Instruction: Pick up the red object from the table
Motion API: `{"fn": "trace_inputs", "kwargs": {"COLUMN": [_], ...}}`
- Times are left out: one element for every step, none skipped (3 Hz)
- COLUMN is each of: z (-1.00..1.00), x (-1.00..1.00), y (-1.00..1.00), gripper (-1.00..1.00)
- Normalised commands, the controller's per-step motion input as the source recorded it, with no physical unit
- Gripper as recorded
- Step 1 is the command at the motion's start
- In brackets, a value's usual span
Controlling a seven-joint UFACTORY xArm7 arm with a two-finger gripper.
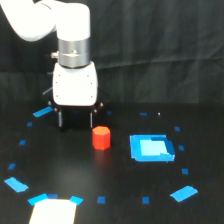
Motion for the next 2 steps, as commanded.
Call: {"fn": "trace_inputs", "kwargs": {"z": [-0.4,-0.67], "x": [1.0,1.0], "y": [-0.28,-0.74], "gripper": [-1.0,-1.0]}}
